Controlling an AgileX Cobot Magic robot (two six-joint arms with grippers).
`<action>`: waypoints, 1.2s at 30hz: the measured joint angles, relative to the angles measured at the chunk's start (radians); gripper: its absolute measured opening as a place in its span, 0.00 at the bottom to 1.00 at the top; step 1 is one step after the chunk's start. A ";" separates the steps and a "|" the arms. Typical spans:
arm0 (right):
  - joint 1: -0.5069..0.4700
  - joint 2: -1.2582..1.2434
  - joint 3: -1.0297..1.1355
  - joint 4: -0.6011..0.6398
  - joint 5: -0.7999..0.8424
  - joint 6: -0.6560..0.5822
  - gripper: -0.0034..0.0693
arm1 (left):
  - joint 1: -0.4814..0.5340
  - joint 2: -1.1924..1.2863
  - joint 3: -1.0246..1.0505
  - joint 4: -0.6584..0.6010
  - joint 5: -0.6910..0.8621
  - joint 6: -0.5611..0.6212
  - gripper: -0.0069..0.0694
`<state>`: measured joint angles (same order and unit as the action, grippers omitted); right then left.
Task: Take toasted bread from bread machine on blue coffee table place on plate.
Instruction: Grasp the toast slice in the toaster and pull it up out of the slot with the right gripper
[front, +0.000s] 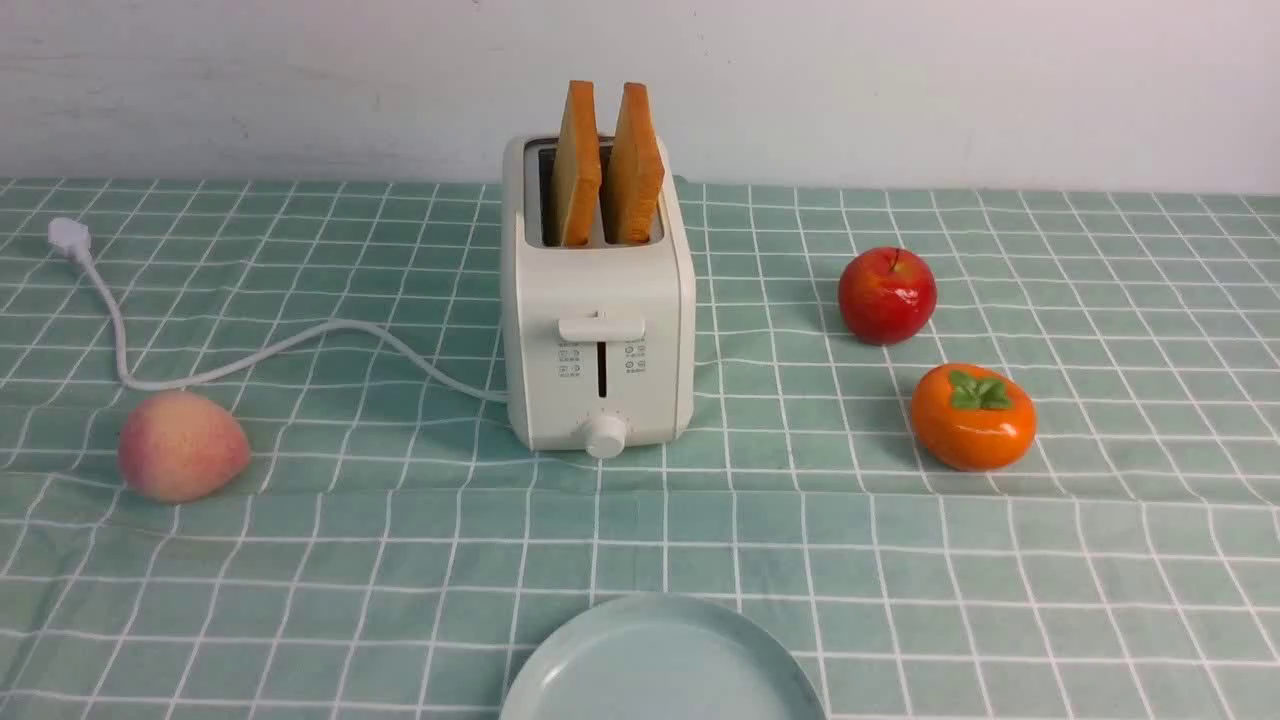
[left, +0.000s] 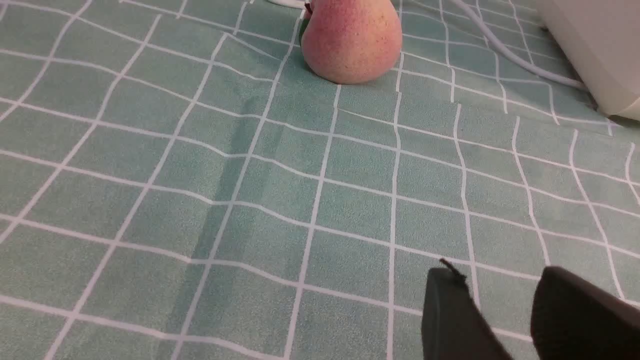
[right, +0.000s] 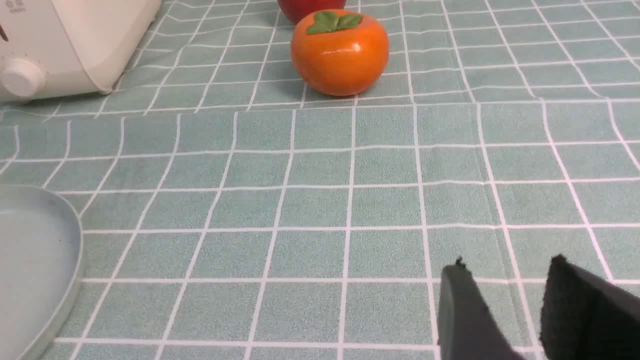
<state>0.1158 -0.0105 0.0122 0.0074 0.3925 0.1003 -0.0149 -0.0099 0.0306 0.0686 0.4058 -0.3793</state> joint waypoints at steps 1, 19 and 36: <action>0.000 0.000 0.000 0.000 0.000 0.000 0.38 | 0.000 0.000 0.000 0.000 0.000 0.000 0.40; 0.000 0.000 0.009 0.007 -0.059 0.000 0.38 | 0.000 0.000 0.000 0.000 -0.002 0.000 0.40; 0.000 0.000 0.013 -0.013 -0.185 0.000 0.38 | 0.000 0.000 0.000 0.000 -0.169 0.000 0.40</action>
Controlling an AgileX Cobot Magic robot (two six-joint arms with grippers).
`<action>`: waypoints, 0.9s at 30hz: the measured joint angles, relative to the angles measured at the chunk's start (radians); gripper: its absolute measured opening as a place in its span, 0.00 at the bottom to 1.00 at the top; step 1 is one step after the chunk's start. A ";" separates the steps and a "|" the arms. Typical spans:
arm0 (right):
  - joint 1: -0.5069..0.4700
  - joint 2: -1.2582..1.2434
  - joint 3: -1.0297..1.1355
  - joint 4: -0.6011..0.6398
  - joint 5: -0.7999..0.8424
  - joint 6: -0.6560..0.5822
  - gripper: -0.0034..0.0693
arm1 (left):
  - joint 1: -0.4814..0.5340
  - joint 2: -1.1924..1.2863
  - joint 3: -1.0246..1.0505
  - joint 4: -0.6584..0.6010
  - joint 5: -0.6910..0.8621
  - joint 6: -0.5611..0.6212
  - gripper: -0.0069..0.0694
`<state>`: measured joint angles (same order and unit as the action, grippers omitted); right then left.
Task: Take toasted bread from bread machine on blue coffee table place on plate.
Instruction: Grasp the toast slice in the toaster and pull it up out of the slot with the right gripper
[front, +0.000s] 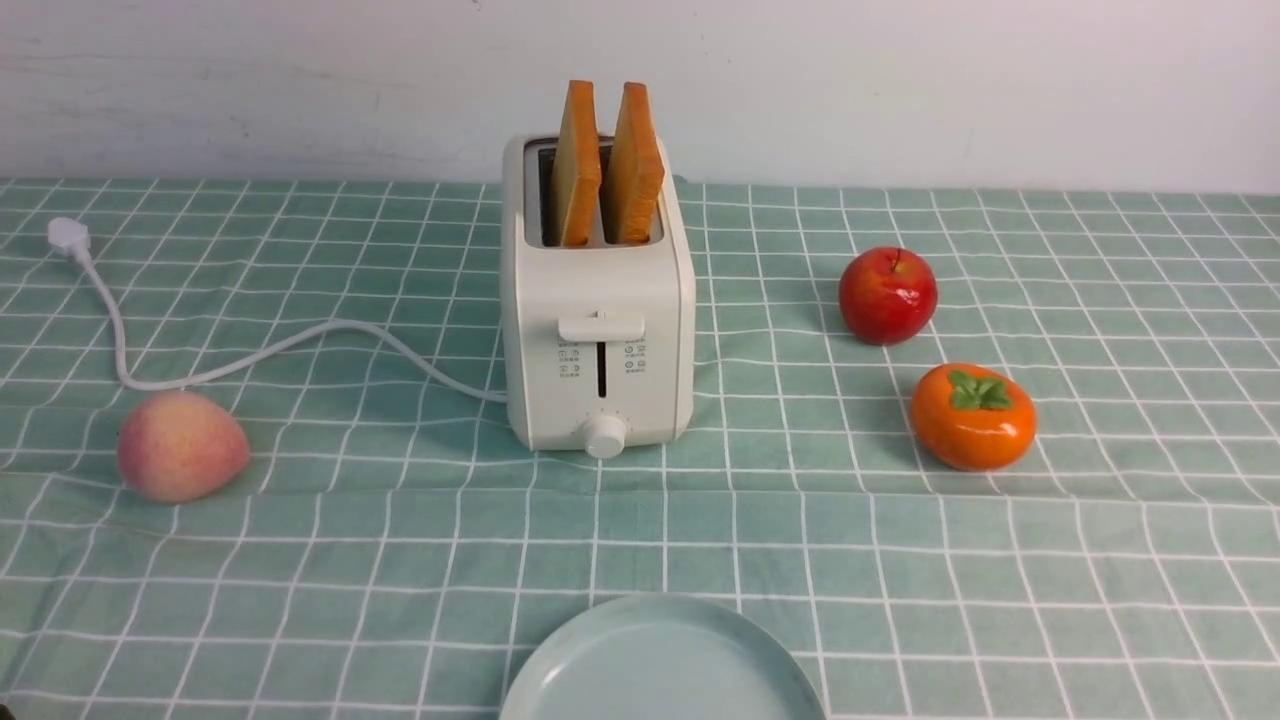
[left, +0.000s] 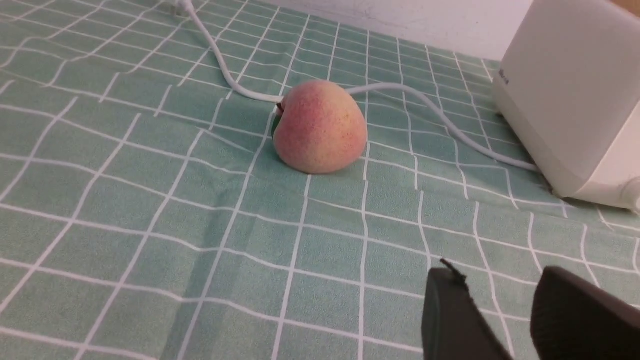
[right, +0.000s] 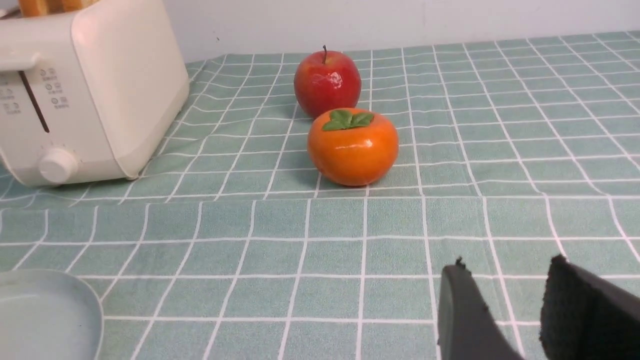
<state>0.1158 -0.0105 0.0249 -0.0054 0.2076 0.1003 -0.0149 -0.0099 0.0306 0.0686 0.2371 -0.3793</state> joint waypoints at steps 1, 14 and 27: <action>0.000 0.000 0.000 -0.002 -0.011 0.000 0.38 | 0.000 0.000 0.000 0.000 -0.011 0.000 0.40; 0.000 0.000 0.000 -0.014 -0.160 0.000 0.38 | 0.000 0.000 0.000 0.002 -0.262 0.000 0.40; 0.000 0.002 -0.045 0.118 -0.580 0.135 0.38 | 0.000 0.000 -0.012 -0.149 -0.759 -0.324 0.40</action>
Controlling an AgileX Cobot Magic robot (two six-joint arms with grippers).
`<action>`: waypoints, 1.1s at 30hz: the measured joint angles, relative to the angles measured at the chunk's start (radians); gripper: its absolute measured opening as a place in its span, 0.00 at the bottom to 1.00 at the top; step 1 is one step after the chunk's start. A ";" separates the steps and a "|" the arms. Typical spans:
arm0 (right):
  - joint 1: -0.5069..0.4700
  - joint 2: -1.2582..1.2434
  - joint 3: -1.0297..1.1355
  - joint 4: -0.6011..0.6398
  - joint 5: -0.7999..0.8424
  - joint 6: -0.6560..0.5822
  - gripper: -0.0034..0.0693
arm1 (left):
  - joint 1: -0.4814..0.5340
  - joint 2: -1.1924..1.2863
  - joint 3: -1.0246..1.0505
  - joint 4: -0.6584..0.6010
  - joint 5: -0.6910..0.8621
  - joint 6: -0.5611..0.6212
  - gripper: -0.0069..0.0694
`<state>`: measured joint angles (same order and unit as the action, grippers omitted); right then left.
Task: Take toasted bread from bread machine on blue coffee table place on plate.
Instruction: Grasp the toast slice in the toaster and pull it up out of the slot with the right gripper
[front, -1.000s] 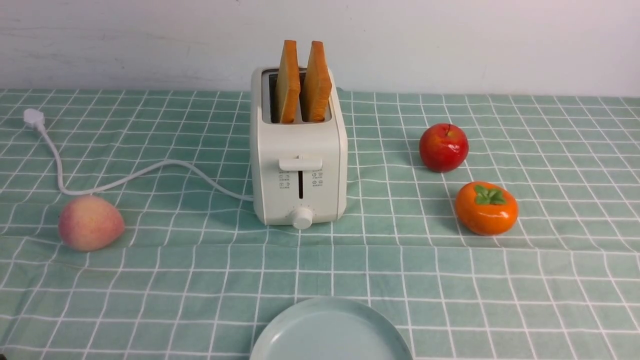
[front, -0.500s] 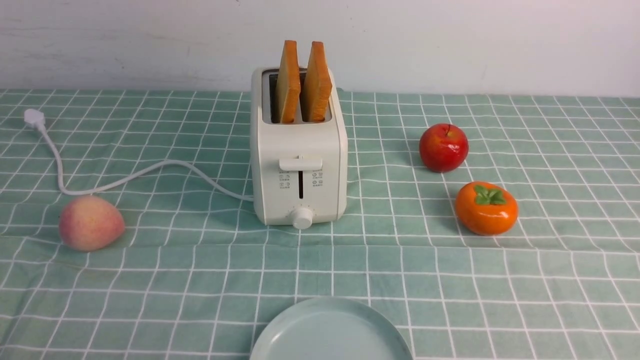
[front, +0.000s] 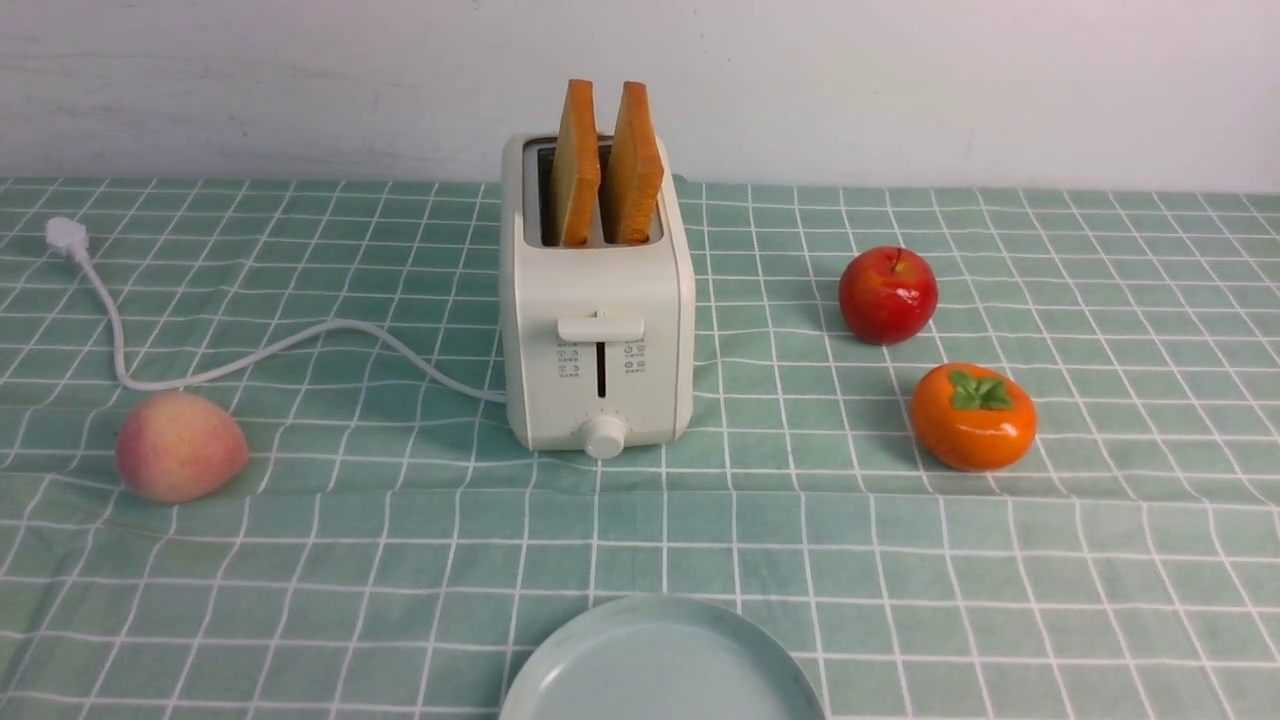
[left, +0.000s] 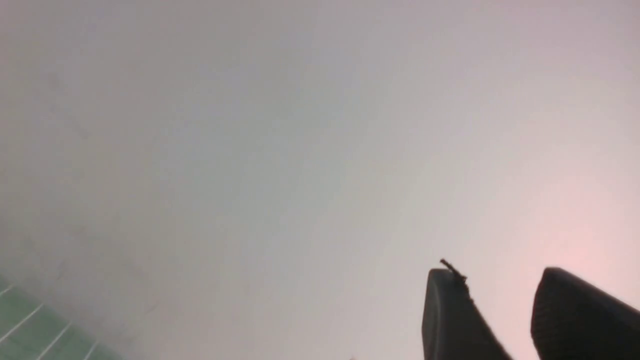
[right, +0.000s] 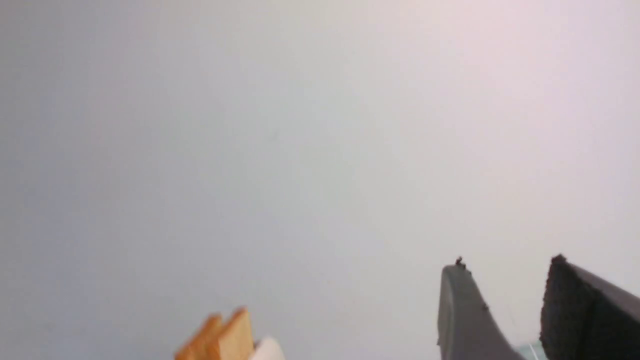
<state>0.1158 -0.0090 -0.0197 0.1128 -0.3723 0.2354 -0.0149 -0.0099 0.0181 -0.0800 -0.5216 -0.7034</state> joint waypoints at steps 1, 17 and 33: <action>0.000 0.009 -0.036 0.023 0.000 0.005 0.38 | 0.000 0.000 -0.023 -0.001 -0.008 -0.002 0.40; 0.000 0.684 -0.920 -0.025 0.663 -0.036 0.38 | 0.000 0.501 -0.789 0.027 0.853 0.093 0.40; 0.081 1.320 -1.025 0.488 0.951 -0.398 0.38 | -0.195 0.609 -0.772 0.001 1.244 0.249 0.40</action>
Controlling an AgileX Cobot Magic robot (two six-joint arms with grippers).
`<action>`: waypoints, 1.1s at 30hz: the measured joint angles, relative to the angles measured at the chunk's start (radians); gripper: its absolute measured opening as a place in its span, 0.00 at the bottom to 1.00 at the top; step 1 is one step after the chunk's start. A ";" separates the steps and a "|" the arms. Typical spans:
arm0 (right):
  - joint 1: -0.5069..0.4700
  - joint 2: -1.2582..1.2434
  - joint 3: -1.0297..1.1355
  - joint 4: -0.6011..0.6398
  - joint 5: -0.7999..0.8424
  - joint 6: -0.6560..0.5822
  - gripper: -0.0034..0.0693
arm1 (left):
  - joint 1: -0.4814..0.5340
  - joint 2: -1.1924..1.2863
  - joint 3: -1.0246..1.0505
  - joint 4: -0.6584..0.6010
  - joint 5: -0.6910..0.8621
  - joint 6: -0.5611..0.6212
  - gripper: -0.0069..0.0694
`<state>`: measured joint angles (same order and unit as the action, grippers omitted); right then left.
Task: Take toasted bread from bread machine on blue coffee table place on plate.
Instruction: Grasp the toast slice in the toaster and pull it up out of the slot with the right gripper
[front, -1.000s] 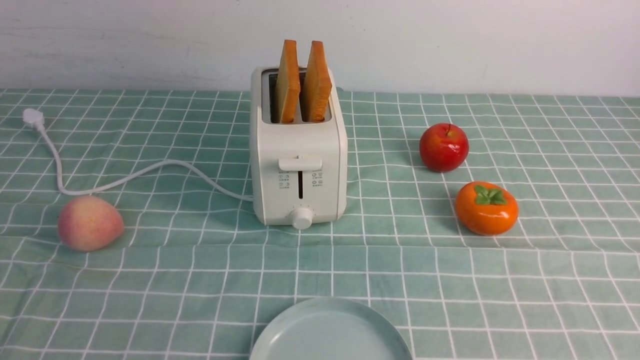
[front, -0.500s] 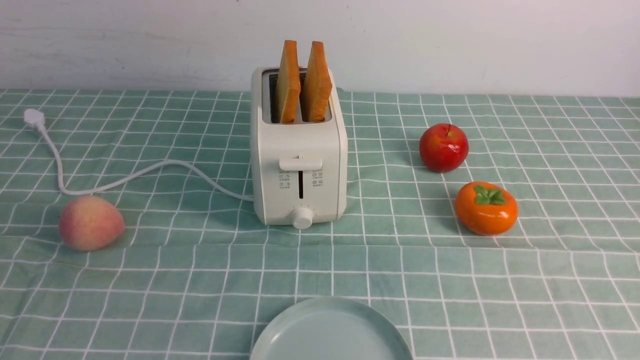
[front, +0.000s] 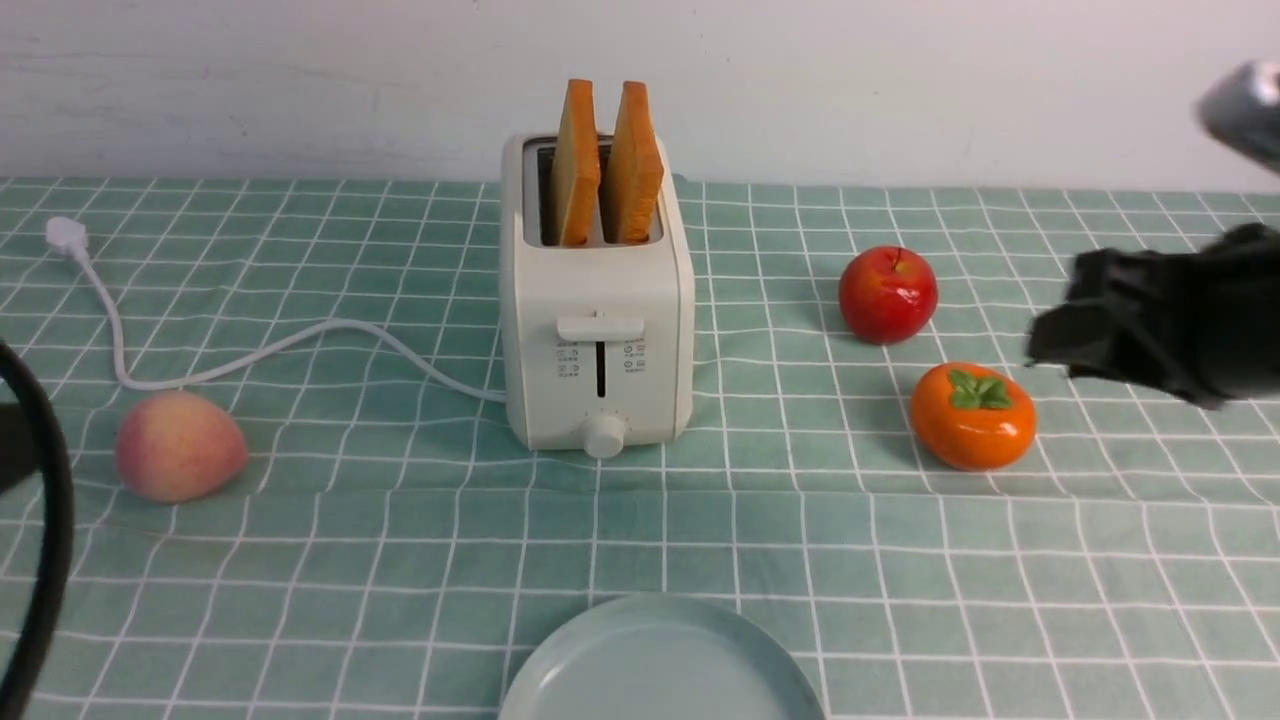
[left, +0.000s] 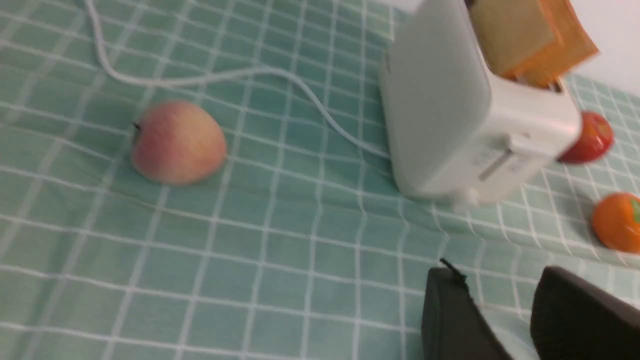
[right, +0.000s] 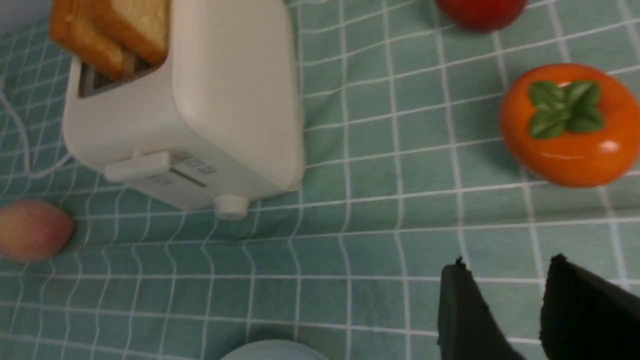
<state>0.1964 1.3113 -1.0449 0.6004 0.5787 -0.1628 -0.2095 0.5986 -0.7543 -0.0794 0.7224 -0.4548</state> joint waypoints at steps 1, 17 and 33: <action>0.047 0.072 -0.061 0.057 0.000 -0.091 0.39 | -0.025 0.000 0.007 -0.026 0.010 0.000 0.40; 0.227 0.719 -0.934 -0.123 0.014 -0.032 0.63 | -0.065 0.000 0.019 -0.064 0.075 0.000 0.40; 0.228 0.834 -0.989 -0.125 -0.074 -0.032 0.20 | -0.065 0.000 0.019 -0.067 0.091 0.000 0.40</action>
<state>0.4246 2.1454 -2.0344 0.4752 0.5050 -0.1950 -0.2748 0.5986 -0.7353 -0.1465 0.8136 -0.4548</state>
